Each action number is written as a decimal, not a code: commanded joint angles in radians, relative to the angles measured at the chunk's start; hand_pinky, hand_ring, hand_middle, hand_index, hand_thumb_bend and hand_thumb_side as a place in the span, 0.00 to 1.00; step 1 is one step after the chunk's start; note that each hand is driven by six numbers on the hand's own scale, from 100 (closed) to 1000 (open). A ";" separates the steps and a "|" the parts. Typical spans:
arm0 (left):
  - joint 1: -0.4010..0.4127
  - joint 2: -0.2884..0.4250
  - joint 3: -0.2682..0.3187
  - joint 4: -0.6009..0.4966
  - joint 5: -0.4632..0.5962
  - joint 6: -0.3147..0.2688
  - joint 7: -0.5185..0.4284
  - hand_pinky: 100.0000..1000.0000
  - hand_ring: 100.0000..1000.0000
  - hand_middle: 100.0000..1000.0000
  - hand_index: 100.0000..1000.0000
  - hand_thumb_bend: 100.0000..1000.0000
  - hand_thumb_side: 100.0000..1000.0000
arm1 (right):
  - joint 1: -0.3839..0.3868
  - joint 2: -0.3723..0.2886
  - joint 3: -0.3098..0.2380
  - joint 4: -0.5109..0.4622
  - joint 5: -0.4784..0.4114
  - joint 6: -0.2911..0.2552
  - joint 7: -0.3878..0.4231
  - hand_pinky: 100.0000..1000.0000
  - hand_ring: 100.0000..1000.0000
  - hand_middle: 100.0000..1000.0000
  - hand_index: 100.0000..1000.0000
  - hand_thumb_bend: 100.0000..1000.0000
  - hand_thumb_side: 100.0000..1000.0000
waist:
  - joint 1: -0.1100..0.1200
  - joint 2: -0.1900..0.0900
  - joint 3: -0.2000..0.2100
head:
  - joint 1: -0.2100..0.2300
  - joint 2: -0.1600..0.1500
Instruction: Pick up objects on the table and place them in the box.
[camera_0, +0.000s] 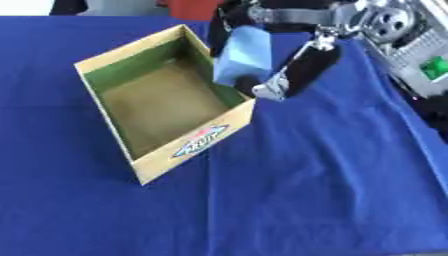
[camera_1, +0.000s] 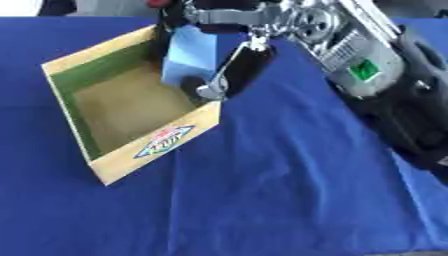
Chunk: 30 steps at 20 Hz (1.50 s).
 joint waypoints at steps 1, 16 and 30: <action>-0.019 0.029 0.000 -0.014 0.007 -0.002 -0.007 0.77 0.79 0.68 0.78 0.29 1.00 | -0.047 0.060 -0.020 0.129 0.060 -0.039 -0.023 0.57 0.75 0.76 0.69 0.00 0.12 | 0.002 -0.012 0.005 | -0.014 -0.018; -0.067 0.008 -0.004 -0.014 0.025 -0.010 -0.016 0.77 0.79 0.67 0.78 0.29 1.00 | -0.114 0.319 -0.077 0.470 0.255 -0.161 -0.137 0.57 0.74 0.76 0.69 0.00 0.17 | -0.009 0.021 0.051 | -0.053 -0.064; -0.090 -0.006 -0.004 -0.014 0.035 -0.012 -0.016 0.77 0.79 0.66 0.78 0.29 1.00 | -0.092 0.397 -0.101 0.649 0.444 -0.261 -0.223 0.69 0.80 0.81 0.76 0.08 0.32 | -0.019 0.039 0.075 | -0.060 -0.069</action>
